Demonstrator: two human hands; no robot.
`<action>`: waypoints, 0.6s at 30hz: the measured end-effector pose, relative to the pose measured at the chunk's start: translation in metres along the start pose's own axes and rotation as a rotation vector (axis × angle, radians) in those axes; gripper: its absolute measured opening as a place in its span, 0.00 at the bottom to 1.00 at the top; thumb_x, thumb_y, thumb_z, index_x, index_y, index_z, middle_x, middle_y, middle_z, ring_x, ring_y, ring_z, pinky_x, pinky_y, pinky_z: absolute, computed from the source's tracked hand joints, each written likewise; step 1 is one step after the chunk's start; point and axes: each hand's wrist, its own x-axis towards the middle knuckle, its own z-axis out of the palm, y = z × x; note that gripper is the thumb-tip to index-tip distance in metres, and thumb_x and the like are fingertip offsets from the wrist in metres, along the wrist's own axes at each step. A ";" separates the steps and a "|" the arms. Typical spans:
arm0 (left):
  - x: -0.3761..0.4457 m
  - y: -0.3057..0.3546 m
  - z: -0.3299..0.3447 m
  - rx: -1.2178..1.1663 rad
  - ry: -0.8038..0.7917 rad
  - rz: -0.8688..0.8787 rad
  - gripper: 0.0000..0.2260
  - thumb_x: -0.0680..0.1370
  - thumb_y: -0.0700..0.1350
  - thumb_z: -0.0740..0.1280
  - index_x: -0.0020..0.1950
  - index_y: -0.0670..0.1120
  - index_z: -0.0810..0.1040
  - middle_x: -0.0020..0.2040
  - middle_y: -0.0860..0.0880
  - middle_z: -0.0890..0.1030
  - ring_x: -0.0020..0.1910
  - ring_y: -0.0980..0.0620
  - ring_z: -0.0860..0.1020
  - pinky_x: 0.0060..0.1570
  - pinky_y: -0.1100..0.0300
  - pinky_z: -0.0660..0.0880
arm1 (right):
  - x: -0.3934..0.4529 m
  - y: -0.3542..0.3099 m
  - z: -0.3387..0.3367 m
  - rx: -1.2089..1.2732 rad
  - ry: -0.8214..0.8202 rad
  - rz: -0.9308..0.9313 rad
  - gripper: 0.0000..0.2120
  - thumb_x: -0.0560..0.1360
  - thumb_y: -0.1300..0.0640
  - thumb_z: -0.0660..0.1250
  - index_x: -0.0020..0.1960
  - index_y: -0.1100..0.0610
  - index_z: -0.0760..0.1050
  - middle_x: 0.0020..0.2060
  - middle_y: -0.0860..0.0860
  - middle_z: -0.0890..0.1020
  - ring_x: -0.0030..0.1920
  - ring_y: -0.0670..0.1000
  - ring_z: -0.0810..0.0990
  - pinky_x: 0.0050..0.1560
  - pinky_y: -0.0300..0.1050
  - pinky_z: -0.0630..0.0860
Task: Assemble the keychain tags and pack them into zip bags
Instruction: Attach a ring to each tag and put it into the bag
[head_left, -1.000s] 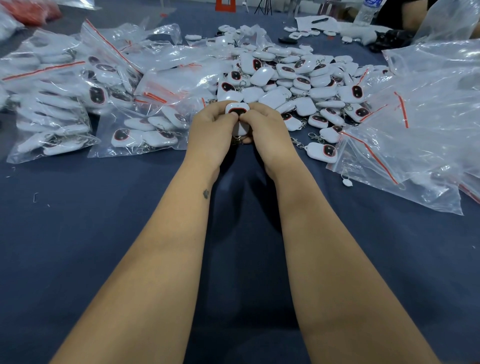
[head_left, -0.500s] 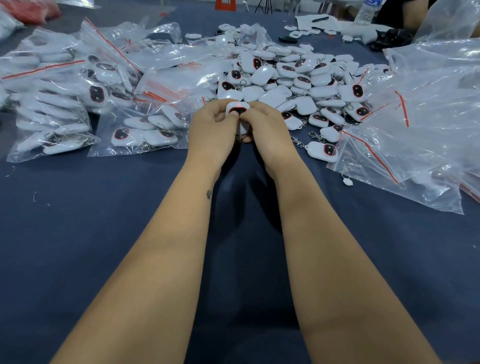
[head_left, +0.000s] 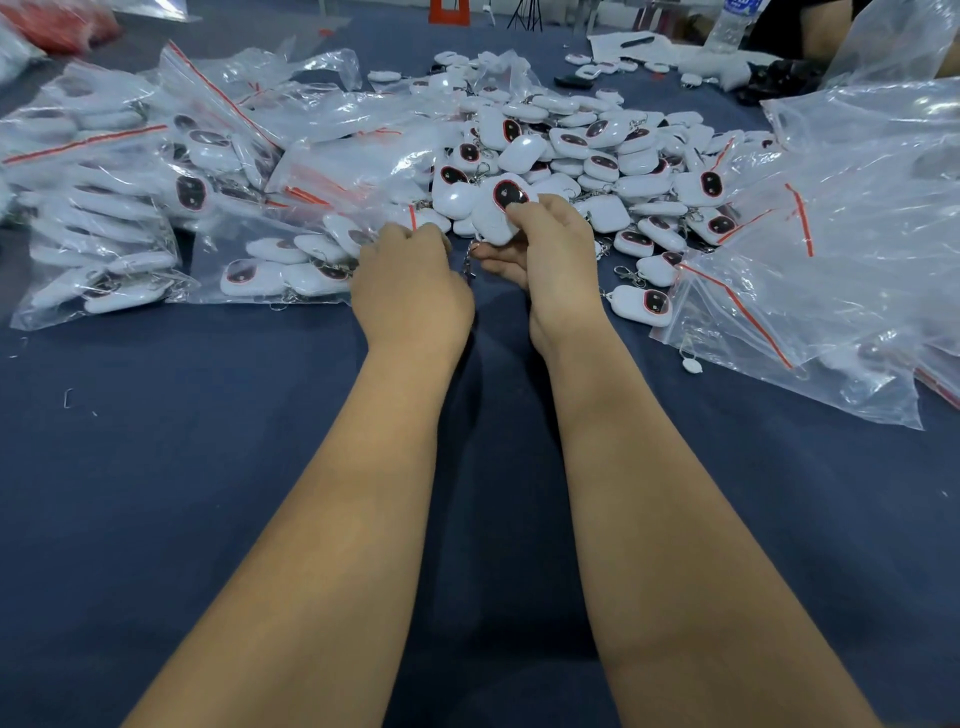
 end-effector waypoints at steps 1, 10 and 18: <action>0.000 0.001 0.000 0.005 -0.009 0.005 0.14 0.77 0.40 0.63 0.62 0.44 0.76 0.61 0.42 0.73 0.59 0.41 0.72 0.46 0.54 0.66 | 0.000 0.001 0.000 0.006 -0.001 -0.004 0.03 0.78 0.64 0.62 0.46 0.58 0.71 0.39 0.56 0.80 0.31 0.49 0.81 0.37 0.40 0.80; 0.001 0.000 0.002 -0.201 0.074 -0.034 0.16 0.77 0.40 0.65 0.65 0.44 0.71 0.57 0.42 0.77 0.55 0.41 0.75 0.44 0.58 0.63 | -0.005 -0.003 0.003 0.185 -0.060 -0.014 0.07 0.77 0.71 0.60 0.48 0.61 0.68 0.44 0.59 0.78 0.39 0.53 0.84 0.51 0.48 0.83; -0.001 0.007 -0.005 -0.683 0.114 -0.186 0.13 0.74 0.38 0.64 0.54 0.52 0.72 0.40 0.54 0.79 0.40 0.52 0.80 0.42 0.57 0.75 | -0.004 0.002 0.007 0.115 -0.111 -0.003 0.06 0.78 0.69 0.62 0.50 0.60 0.69 0.44 0.57 0.78 0.42 0.53 0.82 0.53 0.49 0.82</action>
